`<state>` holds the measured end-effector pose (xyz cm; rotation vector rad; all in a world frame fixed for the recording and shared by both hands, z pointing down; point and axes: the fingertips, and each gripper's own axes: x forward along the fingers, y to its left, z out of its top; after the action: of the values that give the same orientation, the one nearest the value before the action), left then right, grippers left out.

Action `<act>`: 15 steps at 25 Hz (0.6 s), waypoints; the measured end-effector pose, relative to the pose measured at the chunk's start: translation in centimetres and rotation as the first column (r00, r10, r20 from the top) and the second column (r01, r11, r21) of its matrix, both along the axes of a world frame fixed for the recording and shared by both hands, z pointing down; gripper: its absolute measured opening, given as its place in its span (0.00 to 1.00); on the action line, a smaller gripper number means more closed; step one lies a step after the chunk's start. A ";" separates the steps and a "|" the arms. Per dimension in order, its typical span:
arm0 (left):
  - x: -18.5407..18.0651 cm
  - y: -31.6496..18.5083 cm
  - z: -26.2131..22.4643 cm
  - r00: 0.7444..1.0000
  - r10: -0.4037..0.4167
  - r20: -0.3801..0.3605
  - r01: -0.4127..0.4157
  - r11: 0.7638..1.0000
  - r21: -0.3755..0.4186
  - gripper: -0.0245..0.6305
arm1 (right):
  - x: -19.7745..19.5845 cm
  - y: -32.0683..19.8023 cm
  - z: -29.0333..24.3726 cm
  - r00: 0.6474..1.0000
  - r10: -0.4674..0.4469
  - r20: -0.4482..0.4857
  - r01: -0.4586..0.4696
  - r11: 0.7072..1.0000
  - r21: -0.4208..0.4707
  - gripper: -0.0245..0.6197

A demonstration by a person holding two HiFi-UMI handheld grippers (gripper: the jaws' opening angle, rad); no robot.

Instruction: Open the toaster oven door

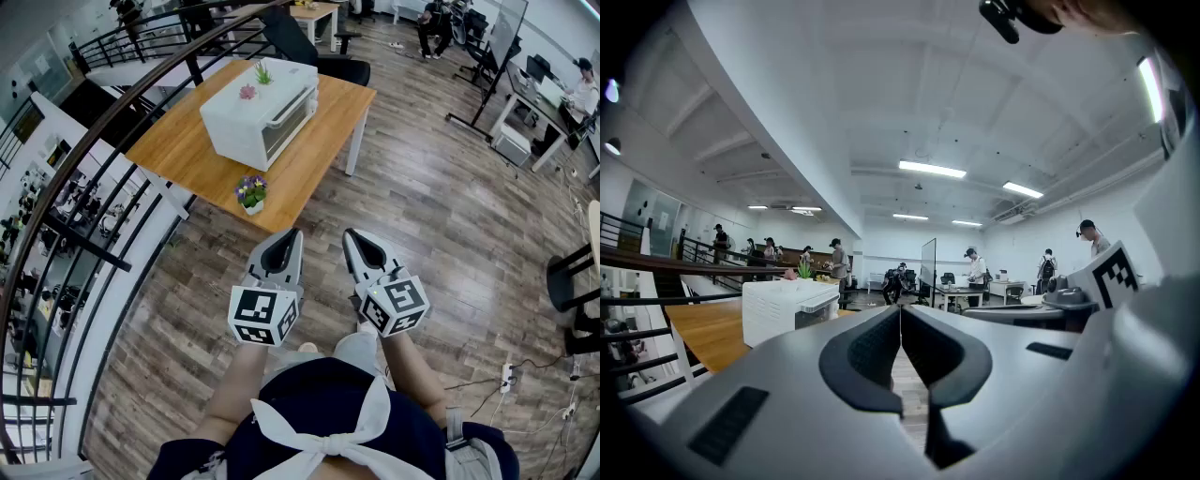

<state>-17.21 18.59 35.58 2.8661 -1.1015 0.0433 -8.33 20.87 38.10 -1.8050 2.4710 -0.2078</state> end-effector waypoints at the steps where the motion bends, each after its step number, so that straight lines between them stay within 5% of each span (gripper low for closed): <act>1: -0.2 -0.1 -0.1 1.000 0.001 -0.001 -0.001 1.000 -0.001 0.07 | -0.2 -0.1 -0.1 1.000 0.001 -0.001 -0.001 1.000 0.001 0.04; 15: -0.6 -1.5 1.6 0.999 0.020 0.039 -0.020 1.000 -0.020 0.07 | -0.1 -1.2 0.7 0.997 0.007 -0.082 -0.007 1.000 -0.003 0.05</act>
<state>-17.84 17.06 37.18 2.8713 -1.0733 0.1116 -8.41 19.67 38.76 -1.8601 2.5197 -0.1405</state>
